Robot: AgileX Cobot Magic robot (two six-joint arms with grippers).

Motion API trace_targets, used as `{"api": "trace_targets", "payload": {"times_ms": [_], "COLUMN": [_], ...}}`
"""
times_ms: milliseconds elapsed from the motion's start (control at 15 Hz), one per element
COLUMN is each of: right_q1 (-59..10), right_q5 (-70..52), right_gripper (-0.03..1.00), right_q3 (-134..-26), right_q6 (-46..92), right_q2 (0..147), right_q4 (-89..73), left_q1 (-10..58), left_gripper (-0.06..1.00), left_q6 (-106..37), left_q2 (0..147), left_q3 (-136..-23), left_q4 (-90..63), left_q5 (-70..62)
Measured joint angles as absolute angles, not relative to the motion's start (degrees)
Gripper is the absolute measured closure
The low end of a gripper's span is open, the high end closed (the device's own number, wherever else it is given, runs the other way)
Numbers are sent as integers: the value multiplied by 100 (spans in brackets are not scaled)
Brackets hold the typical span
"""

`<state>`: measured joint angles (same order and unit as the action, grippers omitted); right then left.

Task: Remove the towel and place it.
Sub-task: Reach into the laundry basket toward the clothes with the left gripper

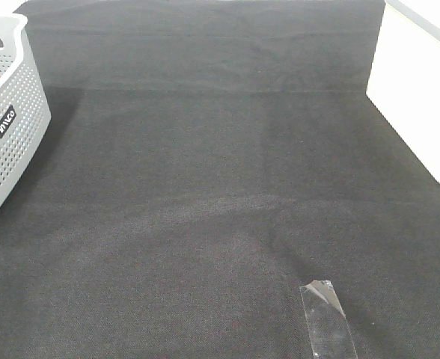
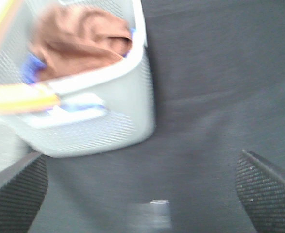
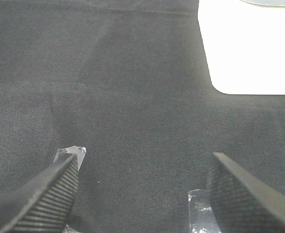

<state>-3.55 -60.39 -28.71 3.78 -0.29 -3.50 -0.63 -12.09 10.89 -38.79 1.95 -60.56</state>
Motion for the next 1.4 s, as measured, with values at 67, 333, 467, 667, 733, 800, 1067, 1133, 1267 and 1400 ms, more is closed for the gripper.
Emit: {"api": "trace_targets", "payload": {"times_ms": [67,333,467,667,733,800,1067,1133,1267,1400], "right_q1": [-355,-355,-355,-355,-355,-355,-355,-355,-355,-355], "right_q5": [-6039,-6039,-6039,-6039,-6039,-6039,-6039,-6039,-6039,-6039], "right_gripper": [29,29,29,29,29,29,29,29,29,29], "right_q3": [-2871,-2871,-2871,-2871,-2871,-2871,-2871,-2871,-2871,-2871], "right_q6": [378,378,378,378,378,378,378,378,378,378], "right_q2": [-29,-29,-29,-29,-29,-29,-29,-29,-29,-29], "right_q4": [-350,-350,-350,-350,-350,-350,-350,-350,-350,-350], "left_q1": [-63,-63,-63,-109,-223,-338,-653,-710,-837,-951], "left_gripper": [-5,-5,-5,-5,-5,-5,-5,-5,-5,-5], "left_q6": [-1977,-3850,-4263,-4870,-4916,-4950,-5380,-5558,-5833,-5942], "left_q2": [2034,4446,5334,7443,7976,8508,10319,10640,11087,11362], "left_q3": [-4538,-6159,-6715,-7718,-8050,-8359,-9397,-9528,-9609,-9609], "left_q4": [447,1152,1604,2573,2704,2750,2659,2607,2527,2510], "left_q5": [-6165,-6245,-6325,-6108,-5884,-5793,-5752,-5724,-5581,-5506]}}
